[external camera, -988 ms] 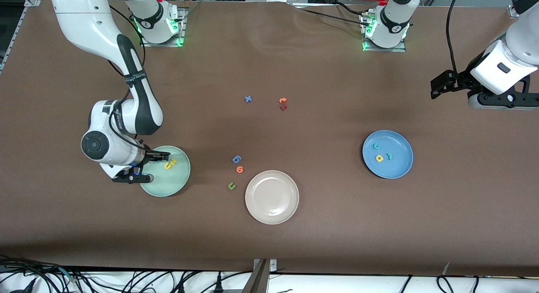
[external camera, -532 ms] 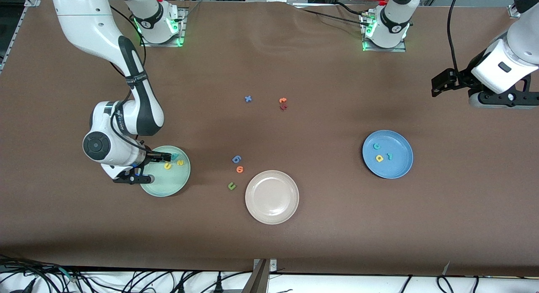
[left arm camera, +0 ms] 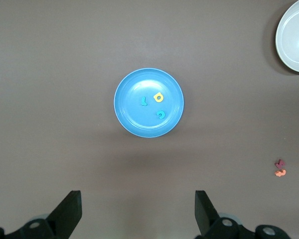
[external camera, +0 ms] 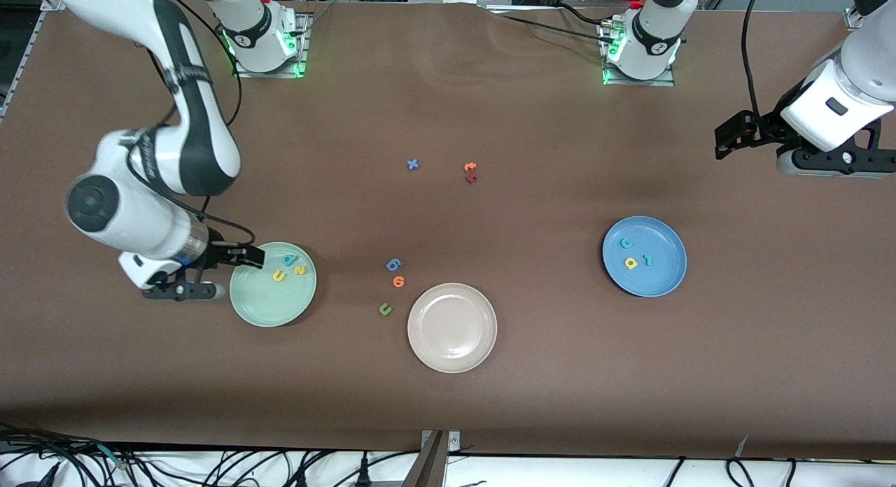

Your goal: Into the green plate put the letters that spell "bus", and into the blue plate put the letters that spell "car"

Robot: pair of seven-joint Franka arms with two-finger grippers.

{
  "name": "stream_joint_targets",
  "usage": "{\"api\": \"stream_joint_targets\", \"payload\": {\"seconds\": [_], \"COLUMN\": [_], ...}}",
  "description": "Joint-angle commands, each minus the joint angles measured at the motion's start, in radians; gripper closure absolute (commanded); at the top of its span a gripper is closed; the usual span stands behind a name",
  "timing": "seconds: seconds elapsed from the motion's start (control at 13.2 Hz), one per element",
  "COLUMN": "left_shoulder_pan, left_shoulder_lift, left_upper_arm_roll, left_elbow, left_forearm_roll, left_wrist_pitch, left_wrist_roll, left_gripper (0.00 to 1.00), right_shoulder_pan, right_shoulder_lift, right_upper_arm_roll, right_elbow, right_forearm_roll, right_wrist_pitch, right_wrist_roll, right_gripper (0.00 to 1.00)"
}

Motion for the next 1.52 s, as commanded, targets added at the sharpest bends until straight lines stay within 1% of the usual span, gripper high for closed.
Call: {"api": "stream_joint_targets", "payload": {"seconds": [0.0,0.08,0.23,0.38,0.46,0.53,0.61,0.68,0.84,0.99,1.06,1.14,1.22,1.44], "left_shoulder_pan": [0.006,0.004,0.006,0.003,0.003,0.003,0.003,0.003,0.003,0.000,-0.005,-0.005,-0.007,-0.007], "left_shoulder_lift": [-0.003,-0.003,-0.003,-0.003,-0.003,-0.005,-0.005,-0.005,-0.005,-0.006,-0.006,-0.006,-0.006,-0.006], "left_upper_arm_roll": [-0.002,-0.002,-0.002,-0.003,-0.003,-0.003,-0.003,-0.003,-0.003,-0.005,-0.005,-0.005,-0.005,-0.003], "left_elbow": [0.023,0.025,0.025,0.025,0.025,0.025,0.025,0.025,0.025,0.025,0.025,0.025,0.025,0.025], "left_forearm_roll": [0.002,0.002,0.002,0.002,0.004,0.004,0.002,0.004,0.004,0.004,0.004,0.004,0.004,0.005], "left_wrist_pitch": [-0.019,-0.019,-0.019,-0.019,-0.019,-0.019,-0.019,-0.019,-0.021,-0.021,-0.021,-0.021,-0.023,-0.023], "left_wrist_roll": [0.021,0.021,0.021,0.021,0.021,0.023,0.023,0.023,0.021,0.020,0.020,0.021,0.023,0.023], "left_gripper": [0.00,0.00,0.00,0.00,0.00,0.00,0.00,0.00,0.00,0.00,0.00,0.00,0.00,0.00], "right_shoulder_pan": [-0.047,-0.074,-0.111,-0.165,-0.176,-0.191,-0.200,-0.202,-0.219,-0.277,-0.280,-0.282,-0.283,-0.286], "right_shoulder_lift": [-0.051,-0.051,-0.051,-0.051,-0.058,-0.095,-0.124,-0.155,-0.210,-0.280,-0.316,-0.345,-0.351,-0.351], "right_upper_arm_roll": [0.002,0.002,0.002,0.005,0.008,0.022,0.054,0.059,0.077,0.155,0.157,0.157,0.157,0.159], "right_elbow": [0.114,0.204,0.347,0.458,0.498,0.503,0.495,0.454,0.377,0.284,0.226,0.170,0.139,0.122], "right_forearm_roll": [0.001,0.001,-0.001,-0.028,-0.054,-0.094,-0.143,-0.173,-0.174,-0.176,-0.176,-0.176,-0.170,-0.171], "right_wrist_pitch": [-0.162,-0.261,-0.406,-0.545,-0.587,-0.590,-0.587,-0.586,-0.558,-0.548,-0.513,-0.447,-0.404,-0.385], "right_wrist_roll": [-0.070,-0.087,-0.089,-0.090,-0.104,-0.122,-0.122,-0.126,-0.127,-0.124,-0.124,-0.126,-0.127,-0.127], "right_gripper": [0.00,0.00,0.00,0.00,0.00,0.00,0.00,0.00,0.00,0.00,0.00,0.00,0.00,0.00]}}
